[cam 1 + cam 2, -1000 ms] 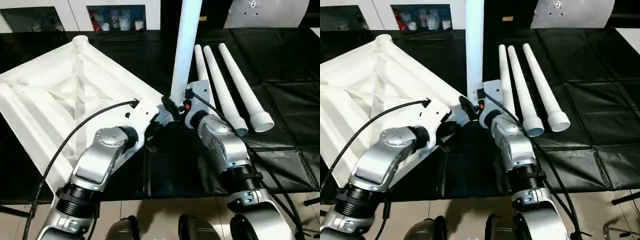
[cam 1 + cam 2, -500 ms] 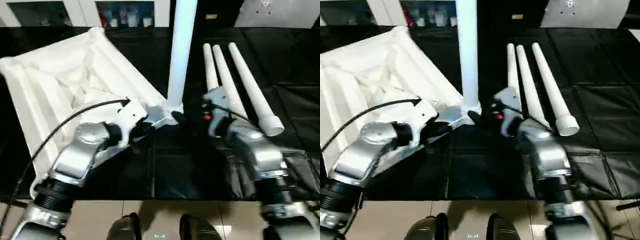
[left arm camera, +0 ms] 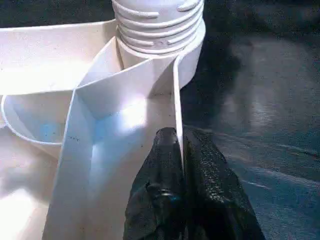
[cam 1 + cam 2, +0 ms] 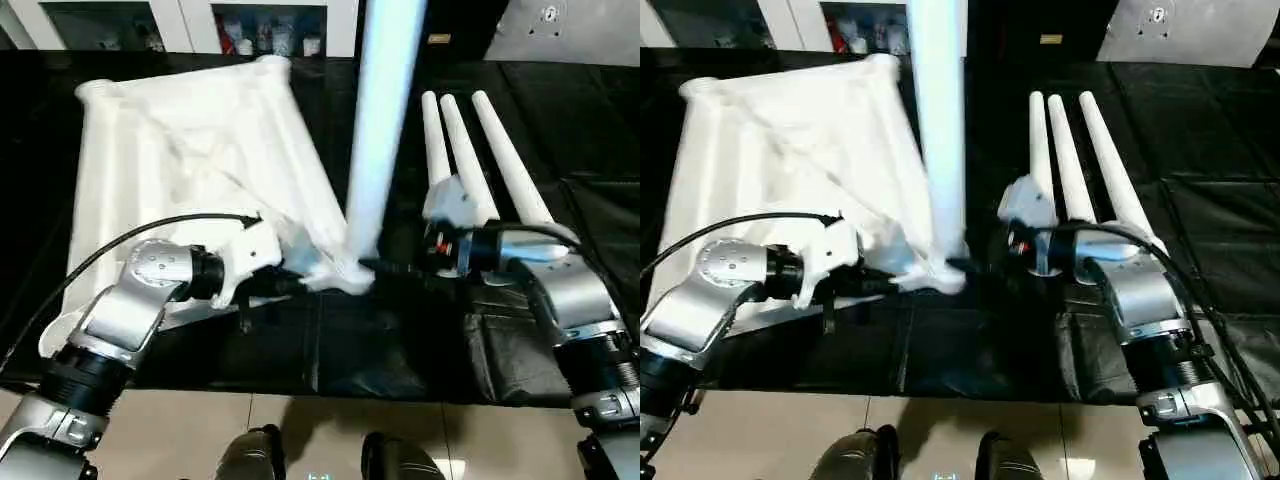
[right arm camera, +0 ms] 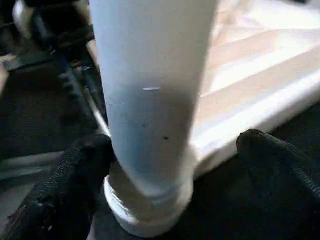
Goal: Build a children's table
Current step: Rotate leg to tighten
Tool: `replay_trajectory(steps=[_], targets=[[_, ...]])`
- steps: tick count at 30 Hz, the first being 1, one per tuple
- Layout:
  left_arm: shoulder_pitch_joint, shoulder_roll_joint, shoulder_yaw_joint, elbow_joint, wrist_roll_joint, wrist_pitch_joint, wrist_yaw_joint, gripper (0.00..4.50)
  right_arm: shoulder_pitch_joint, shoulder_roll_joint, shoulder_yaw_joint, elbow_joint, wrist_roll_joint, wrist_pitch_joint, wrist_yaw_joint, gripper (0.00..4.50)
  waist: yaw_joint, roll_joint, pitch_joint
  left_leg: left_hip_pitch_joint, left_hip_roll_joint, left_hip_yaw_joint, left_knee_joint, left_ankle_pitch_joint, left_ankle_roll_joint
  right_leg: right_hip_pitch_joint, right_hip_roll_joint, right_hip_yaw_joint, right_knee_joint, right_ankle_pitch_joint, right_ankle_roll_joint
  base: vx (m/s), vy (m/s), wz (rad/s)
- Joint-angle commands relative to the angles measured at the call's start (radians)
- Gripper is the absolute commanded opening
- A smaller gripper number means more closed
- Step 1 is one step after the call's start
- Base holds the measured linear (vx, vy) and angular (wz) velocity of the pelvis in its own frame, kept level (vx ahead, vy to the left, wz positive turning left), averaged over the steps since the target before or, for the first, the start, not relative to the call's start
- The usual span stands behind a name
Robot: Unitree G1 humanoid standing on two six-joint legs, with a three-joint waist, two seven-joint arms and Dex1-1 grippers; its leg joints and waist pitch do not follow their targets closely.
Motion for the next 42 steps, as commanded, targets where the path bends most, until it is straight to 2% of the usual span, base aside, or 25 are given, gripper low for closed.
replay_trajectory(steps=[1,4,5,8,11,13,14,15,18,21,24,27,30,31,32,33,34,36,42], targets=[[-0.019,0.002,-0.036,-0.019,-0.006,-0.035,-0.051,0.0,-0.01,-0.01,0.02,0.003,-0.013,-0.023,0.026,4.44,-0.004,-0.003,-0.094,0.03,0.077,-0.027,-0.056,-0.084,0.132,0.063,-0.091,0.053,-0.056,-0.062,-0.281,0.0,0.0,0.0],[-0.026,0.008,-0.047,0.006,0.006,-0.076,-0.075,0.0,-0.021,0.0,0.043,0.037,-0.012,-0.045,0.053,4.44,-0.002,-0.003,-0.096,0.03,0.076,-0.028,-0.056,-0.089,0.13,0.064,-0.093,0.053,-0.058,-0.078,-0.279,0.0,0.0,0.0],[-0.026,0.008,-0.048,0.007,0.006,-0.076,-0.076,0.0,-0.021,0.001,0.043,0.039,-0.012,-0.044,0.053,4.07,-0.003,-0.004,-0.097,0.029,0.075,-0.027,-0.055,-0.092,0.127,0.064,-0.093,0.053,-0.058,-0.083,-0.279,0.0,0.0,0.0],[-0.031,0.006,-0.049,0.019,0.005,-0.086,-0.08,0.0,-0.037,0.022,0.038,0.07,-0.004,-0.009,0.049,4.02,-0.003,-0.003,-0.099,0.028,0.075,-0.028,-0.054,-0.086,0.124,0.066,-0.091,0.052,-0.055,-0.077,-0.278,0.0,0.0,0.0],[-0.033,0.006,-0.051,0.024,0.006,-0.091,-0.084,0.0,-0.043,0.03,0.035,0.081,0.01,0.012,0.057,3.64,-0.006,-0.004,-0.098,0.027,0.074,-0.028,-0.054,-0.097,0.119,0.067,-0.092,0.052,-0.058,-0.096,-0.279,0.0,0.0,0.0],[-0.035,0.004,-0.051,0.03,0.005,-0.096,-0.085,0.0,-0.044,0.029,0.039,0.089,0.009,0.003,0.06,3.63,-0.006,-0.005,-0.099,0.027,0.075,-0.029,-0.054,-0.098,0.116,0.067,-0.092,0.051,-0.057,-0.101,-0.275,0.0,0.0,0.0],[-0.037,0.003,-0.051,0.033,0.005,-0.098,-0.086,0.0,-0.045,0.027,0.041,0.095,0.009,-0.002,0.063,3.55,-0.006,-0.005,-0.1,0.027,0.074,-0.028,-0.053,-0.093,0.118,0.067,-0.092,0.052,-0.056,-0.093,-0.275,0.0,0.0,0.0],[-0.037,0.003,-0.051,0.035,0.004,-0.1,-0.086,0.0,-0.046,0.026,0.042,0.098,0.008,-0.004,0.065,3.26,-0.007,-0.005,-0.1,0.027,0.074,-0.028,-0.053,-0.086,0.12,0.067,-0.091,0.052,-0.055,-0.084,-0.276,0.0,0.0,0.0],[-0.04,0.002,-0.051,0.043,0.004,-0.106,-0.086,0.0,-0.049,0.024,0.045,0.109,0.003,-0.01,0.077,3.16,-0.007,-0.005,-0.098,0.027,0.074,-0.027,-0.053,-0.091,0.123,0.065,-0.091,0.052,-0.056,-0.086,-0.279,0.0,0.0,0.0],[-0.04,0.002,-0.051,0.045,0.004,-0.107,-0.085,0.0,-0.047,0.022,0.048,0.111,0.0,-0.013,0.086,2.85,-0.007,-0.005,-0.097,0.028,0.075,-0.028,-0.054,-0.103,0.116,0.064,-0.091,0.051,-0.058,-0.111,-0.275,0.0,0.0,0.0],[-0.039,0.003,-0.051,0.044,0.004,-0.107,-0.084,0.0,-0.042,0.02,0.053,0.109,-0.003,-0.013,0.093,2.61,-0.007,-0.005,-0.097,0.028,0.074,-0.027,-0.053,-0.096,0.119,0.064,-0.091,0.052,-0.057,-0.097,-0.276,0.0,0.0,0.0],[-0.039,0.004,-0.05,0.048,0.004,-0.109,-0.086,0.0,-0.041,0.022,0.053,0.108,-0.001,-0.012,0.095,2.52,-0.007,-0.005,-0.096,0.028,0.074,-0.028,-0.054,-0.1,0.119,0.064,-0.091,0.052,-0.058,-0.106,-0.275,0.0,0.0,0.0],[-0.042,0.004,-0.051,0.054,0.004,-0.112,-0.086,0.0,-0.04,0.023,0.053,0.106,0.002,-0.01,0.1,2.49,-0.007,-0.005,-0.096,0.028,0.074,-0.028,-0.054,-0.102,0.116,0.065,-0.091,0.052,-0.059,-0.113,-0.273,0.0,0.0,0.0],[-0.044,0.003,-0.05,0.056,0.003,-0.111,-0.086,0.0,-0.041,0.026,0.048,0.103,0.018,0.022,0.104,2.49,-0.007,-0.005,-0.095,0.029,0.074,-0.028,-0.054,-0.102,0.118,0.064,-0.09,0.052,-0.059,-0.11,-0.273,0.0,0.0,0.0],[-0.045,0.003,-0.05,0.056,0.003,-0.11,-0.086,0.0,-0.042,0.029,0.044,0.101,0.029,0.046,0.107,2.84,-0.007,-0.005,-0.095,0.028,0.074,-0.028,-0.054,-0.099,0.119,0.065,-0.09,0.052,-0.058,-0.106,-0.274,0.0,0.0,0.0],[-0.045,0.003,-0.05,0.056,0.002,-0.11,-0.086,0.0,-0.04,0.026,0.043,0.092,0.039,0.064,0.114,2.84,-0.007,-0.004,-0.094,0.028,0.074,-0.028,-0.054,-0.103,0.12,0.065,-0.09,0.052,-0.059,-0.111,-0.274,0.0,0.0,0.0],[-0.046,0.003,-0.05,0.057,0.003,-0.109,-0.086,0.0,-0.038,0.024,0.043,0.087,0.044,0.074,0.12,3.05,-0.007,-0.005,-0.094,0.027,0.074,-0.028,-0.054,-0.104,0.12,0.066,-0.09,0.051,-0.059,-0.113,-0.273,0.0,0.0,0.0],[-0.048,0.003,-0.049,0.061,0.002,-0.109,-0.087,0.0,-0.03,0.02,0.045,0.082,0.023,0.028,0.1,3.27,-0.006,-0.004,-0.094,0.028,0.075,-0.028,-0.054,-0.099,0.118,0.063,-0.091,0.051,-0.058,-0.108,-0.272,0.0,0.0,0.0],[-0.051,0.003,-0.048,0.066,0.002,-0.109,-0.089,0.0,-0.023,0.014,0.046,0.07,0.021,0.02,0.101,3.79,-0.006,-0.002,-0.092,0.029,0.075,-0.028,-0.055,-0.104,0.117,0.062,-0.09,0.051,-0.059,-0.102,-0.277,0.0,0.0,0.0]])
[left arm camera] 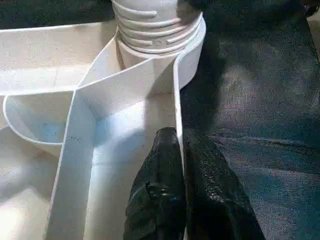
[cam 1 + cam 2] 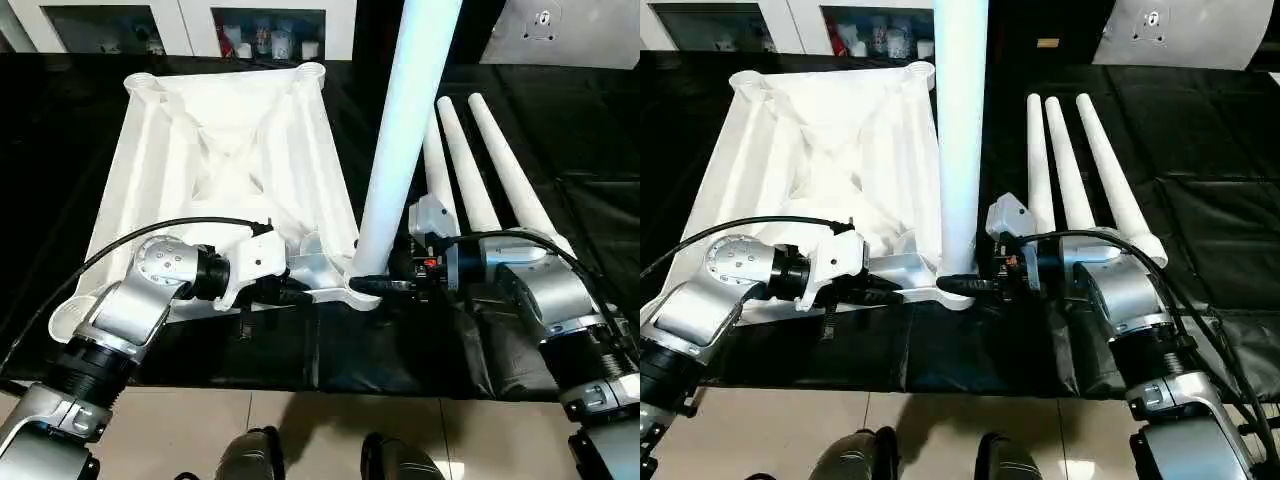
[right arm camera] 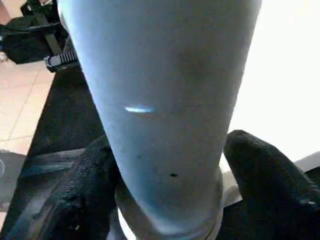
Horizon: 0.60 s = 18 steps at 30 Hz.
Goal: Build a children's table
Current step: Rotate leg to tighten
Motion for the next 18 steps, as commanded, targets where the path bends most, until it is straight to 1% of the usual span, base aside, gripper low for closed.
replay_trajectory(steps=[1,2,4,8,12,16,17,18], targets=[[-0.017,0.0,-0.019,-0.001,-0.003,-0.026,-0.035,0.0,0.012,-0.011,0.01,-0.022,-0.003,-0.001,0.007,3.79,0.0,-0.002,-0.092,0.028,0.073,-0.028,-0.062,-0.107,0.114,0.06,-0.09,0.052,-0.061,-0.108,-0.272,0.0,0.0,0.0],[-0.017,0.0,-0.019,-0.001,-0.003,-0.026,-0.036,0.0,0.012,-0.012,0.01,-0.025,-0.003,0.001,0.007,3.89,0.001,-0.002,-0.092,0.027,0.073,-0.028,-0.062,-0.105,0.114,0.061,-0.091,0.052,-0.061,-0.109,-0.272,0.0,0.0,0.0],[-0.017,0.0,-0.019,0.0,-0.003,-0.027,-0.036,0.0,0.013,-0.012,0.012,-0.025,-0.007,-0.003,0.005,3.89,0.001,0.0,-0.092,0.028,0.074,-0.028,-0.062,-0.11,0.111,0.061,-0.092,0.052,-0.063,-0.115,-0.272,0.0,0.0,0.0],[-0.018,-0.001,-0.018,0.003,-0.001,-0.029,-0.037,0.0,0.022,-0.012,0.018,-0.036,-0.004,-0.001,0.016,3.89,0.001,-0.002,-0.091,0.027,0.074,-0.028,-0.063,-0.111,0.11,0.062,-0.092,0.053,-0.062,-0.111,-0.27,0.0,0.0,0.0],[-0.018,0.0,-0.018,0.003,-0.002,-0.029,-0.038,0.0,0.029,-0.013,0.019,-0.052,0.002,0.007,0.024,3.89,0.0,-0.002,-0.09,0.027,0.074,-0.029,-0.063,-0.115,0.112,0.061,-0.092,0.052,-0.063,-0.115,-0.272,0.0,0.0,0.0],[-0.019,0.0,-0.018,0.004,-0.003,-0.028,-0.039,0.0,0.028,-0.012,0.021,-0.043,0.0,0.012,0.023,3.89,0.001,0.001,-0.09,0.029,0.075,-0.029,-0.064,-0.123,0.105,0.06,-0.092,0.052,-0.064,-0.126,-0.27,0.0,0.0,0.0],[-0.019,0.0,-0.018,0.005,-0.002,-0.028,-0.039,0.0,0.026,-0.01,0.02,-0.038,-0.003,0.014,0.018,3.74,0.0,-0.001,-0.09,0.028,0.075,-0.029,-0.064,-0.119,0.106,0.06,-0.092,0.053,-0.063,-0.119,-0.272,0.0,0.0,0.0],[-0.02,0.0,-0.018,0.005,-0.002,-0.028,-0.04,0.0,0.023,-0.008,0.02,-0.032,-0.006,0.018,0.012,3.64,0.0,0.0,-0.09,0.028,0.075,-0.029,-0.065,-0.117,0.106,0.06,-0.092,0.053,-0.063,-0.116,-0.273,0.0,0.0,0.0]])
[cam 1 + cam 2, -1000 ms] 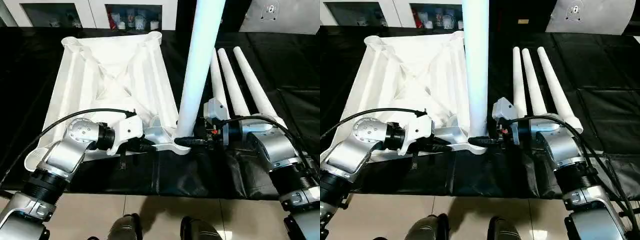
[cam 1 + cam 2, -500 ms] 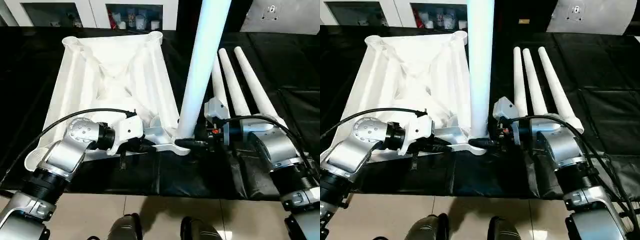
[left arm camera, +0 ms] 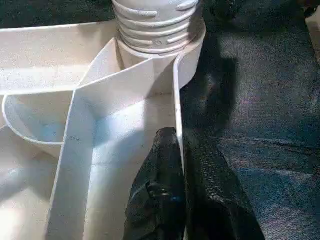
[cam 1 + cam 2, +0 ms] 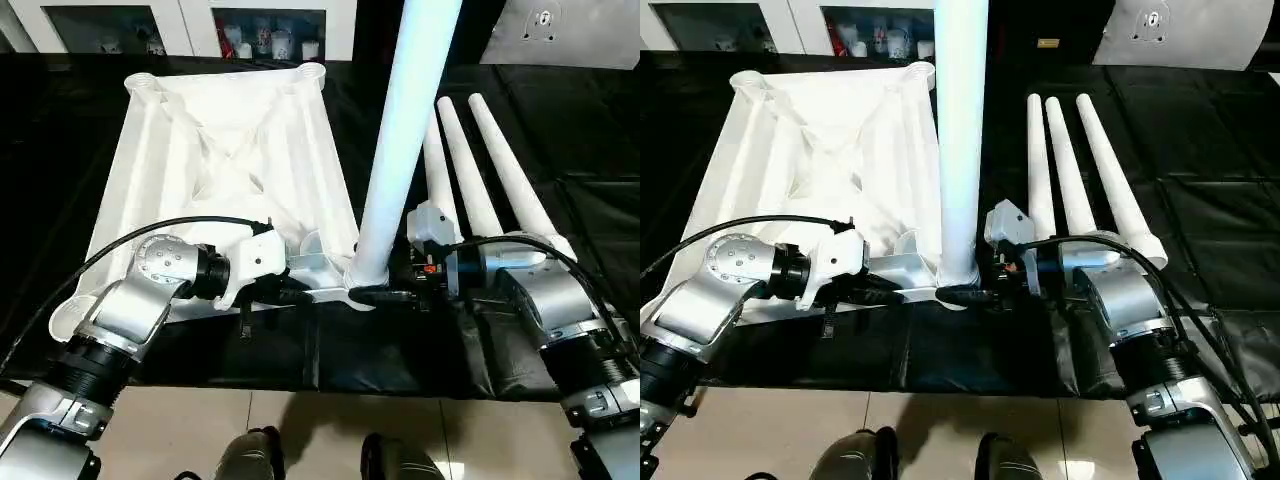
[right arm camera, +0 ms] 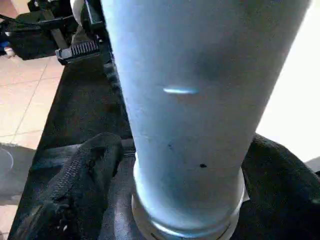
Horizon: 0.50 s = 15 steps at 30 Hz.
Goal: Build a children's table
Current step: Rotate leg to tighten
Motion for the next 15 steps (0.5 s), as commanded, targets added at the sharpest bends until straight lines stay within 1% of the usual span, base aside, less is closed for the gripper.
replay_trajectory(steps=[1,2,4,7,8,9,11,15], targets=[[-0.015,0.001,-0.018,-0.006,0.001,-0.027,-0.032,0.0,0.002,-0.003,0.009,-0.006,-0.005,0.012,-0.005,3.53,0.0,-0.001,-0.09,0.028,0.075,-0.029,-0.064,-0.118,0.106,0.06,-0.092,0.053,-0.063,-0.117,-0.273,0.0,0.0,0.0],[-0.016,0.001,-0.017,-0.005,0.001,-0.027,-0.032,0.0,-0.001,-0.001,0.01,-0.004,-0.009,0.015,-0.009,3.53,0.0,0.0,-0.09,0.028,0.074,-0.029,-0.064,-0.12,0.105,0.06,-0.092,0.053,-0.064,-0.119,-0.273,0.0,0.0,0.0],[-0.017,0.0,-0.017,-0.004,0.001,-0.026,-0.033,0.0,-0.002,0.001,0.01,-0.002,-0.008,0.019,-0.008,3.27,0.0,0.0,-0.09,0.028,0.075,-0.029,-0.065,-0.123,0.103,0.06,-0.092,0.053,-0.064,-0.123,-0.271,0.0,0.0,0.0],[-0.018,0.001,-0.017,-0.003,0.001,-0.025,-0.033,0.0,-0.003,0.004,0.009,0.0,-0.006,0.021,-0.009,3.09,0.0,-0.001,-0.089,0.028,0.074,-0.029,-0.065,-0.12,0.104,0.06,-0.091,0.053,-0.064,-0.119,-0.271,0.0,0.0,0.0],[-0.018,0.001,-0.017,-0.003,0.001,-0.025,-0.033,0.0,-0.003,0.006,0.009,0.001,-0.006,0.021,-0.011,2.86,0.0,0.0,-0.089,0.029,0.075,-0.029,-0.065,-0.127,0.102,0.059,-0.092,0.053,-0.065,-0.128,-0.27,0.0,0.0,0.0],[-0.018,0.001,-0.017,-0.003,0.001,-0.025,-0.033,0.0,-0.003,0.006,0.009,0.001,-0.006,0.021,-0.011,2.86,0.0,-0.001,-0.089,0.028,0.075,-0.029,-0.065,-0.127,0.101,0.06,-0.093,0.053,-0.065,-0.128,-0.27,0.0,0.0,0.0],[-0.015,0.002,-0.016,-0.006,-0.001,-0.022,-0.033,0.0,-0.001,0.008,0.008,0.0,-0.003,0.022,-0.012,2.72,0.0,-0.001,-0.089,0.028,0.074,-0.029,-0.065,-0.127,0.1,0.06,-0.092,0.053,-0.065,-0.128,-0.269,0.0,0.0,0.0],[-0.006,0.001,-0.003,-0.018,-0.01,-0.002,-0.019,0.0,0.019,0.019,0.008,-0.023,0.01,0.041,-0.024,2.65,0.0,0.0,-0.088,0.028,0.075,-0.029,-0.066,-0.131,0.097,0.06,-0.093,0.053,-0.066,-0.138,-0.266,0.0,0.0,0.0]])
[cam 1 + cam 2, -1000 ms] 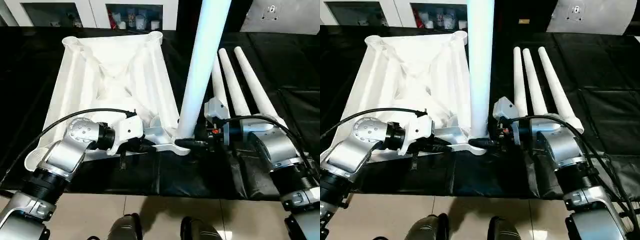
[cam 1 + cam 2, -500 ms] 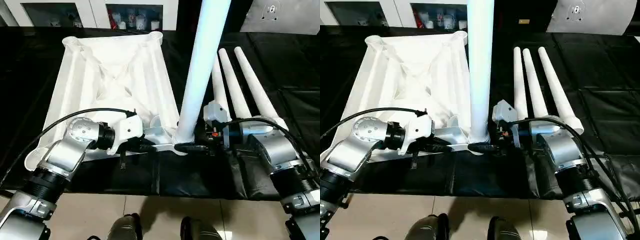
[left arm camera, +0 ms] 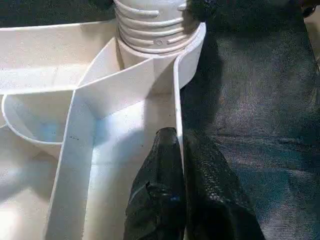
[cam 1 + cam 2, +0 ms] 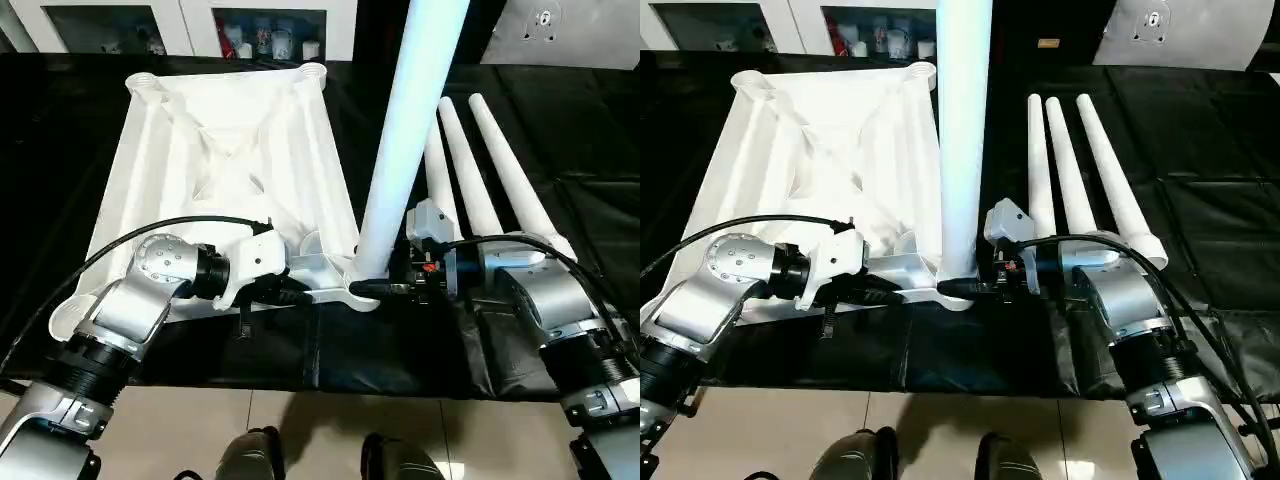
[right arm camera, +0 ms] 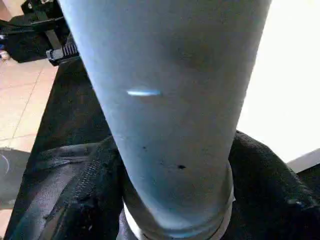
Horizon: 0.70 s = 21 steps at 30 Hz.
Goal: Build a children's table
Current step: Rotate leg to tighten
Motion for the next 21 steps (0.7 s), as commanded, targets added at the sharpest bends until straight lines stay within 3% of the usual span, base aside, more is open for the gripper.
replay_trajectory(steps=[1,4,8,10,11,12,16,19,21], targets=[[0.0,-0.001,0.002,-0.028,-0.01,0.003,-0.004,0.0,0.028,0.021,0.008,-0.034,0.015,0.029,-0.012,2.65,0.0,0.002,-0.087,0.028,0.075,-0.029,-0.067,-0.133,0.097,0.058,-0.093,0.054,-0.067,-0.138,-0.266,0.0,0.0,0.0],[0.012,-0.014,0.032,-0.064,-0.018,0.066,0.055,0.0,0.05,0.064,-0.008,-0.056,0.013,0.065,-0.106,2.64,-0.002,0.003,-0.086,0.029,0.077,-0.031,-0.07,-0.138,0.09,0.057,-0.093,0.054,-0.066,-0.142,-0.266,0.0,0.0,0.0],[0.037,-0.065,0.08,-0.152,-0.027,0.213,0.19,0.0,0.065,0.148,-0.02,-0.053,-0.017,0.096,-0.267,2.64,-0.013,0.005,-0.075,0.029,0.075,-0.035,-0.077,-0.197,0.048,0.055,-0.097,0.055,-0.078,-0.254,-0.248,0.0,0.0,0.0],[0.049,-0.123,0.109,-0.203,-0.025,0.309,0.295,0.0,0.057,0.2,-0.024,-0.025,-0.043,0.098,-0.362,2.64,-0.027,0.004,-0.073,0.026,0.073,-0.037,-0.08,-0.2,0.032,0.054,-0.094,0.055,-0.079,-0.264,-0.24,0.0,0.0,0.0],[0.052,-0.148,0.117,-0.224,-0.023,0.345,0.332,0.0,0.052,0.224,-0.029,-0.013,-0.051,0.099,-0.403,2.64,-0.031,-0.002,-0.074,0.027,0.072,-0.036,-0.079,-0.2,0.032,0.055,-0.094,0.055,-0.079,-0.264,-0.238,0.0,0.0,0.0],[0.052,-0.188,0.124,-0.242,-0.011,0.384,0.386,0.0,0.044,0.254,-0.035,0.002,-0.06,0.103,-0.45,2.64,-0.034,0.001,-0.072,0.025,0.071,-0.037,-0.078,-0.195,0.035,0.055,-0.095,0.056,-0.081,-0.266,-0.238,0.0,0.0,0.0],[0.042,-0.346,0.122,-0.295,0.027,0.498,0.558,0.0,0.007,0.366,-0.07,0.062,-0.075,0.131,-0.628,2.64,-0.044,-0.003,-0.073,0.023,0.067,-0.032,-0.073,-0.154,0.057,0.056,-0.093,0.058,-0.084,-0.232,-0.235,0.0,0.0,0.0],[0.019,-0.472,0.101,-0.319,0.036,0.543,0.671,0.0,-0.028,0.432,-0.092,0.109,-0.095,0.131,-0.758,2.64,-0.043,-0.003,-0.078,0.021,0.066,-0.03,-0.07,-0.1,0.091,0.058,-0.089,0.054,-0.081,-0.149,-0.246,0.0,0.0,0.0],[0.01,-0.5,0.089,-0.328,0.029,0.55,0.686,0.0,-0.037,0.449,-0.097,0.121,-0.1,0.129,-0.783,2.64,-0.039,-0.002,-0.081,0.02,0.065,-0.03,-0.069,-0.09,0.104,0.06,-0.089,0.052,-0.077,-0.123,-0.248,0.0,0.0,0.0]])
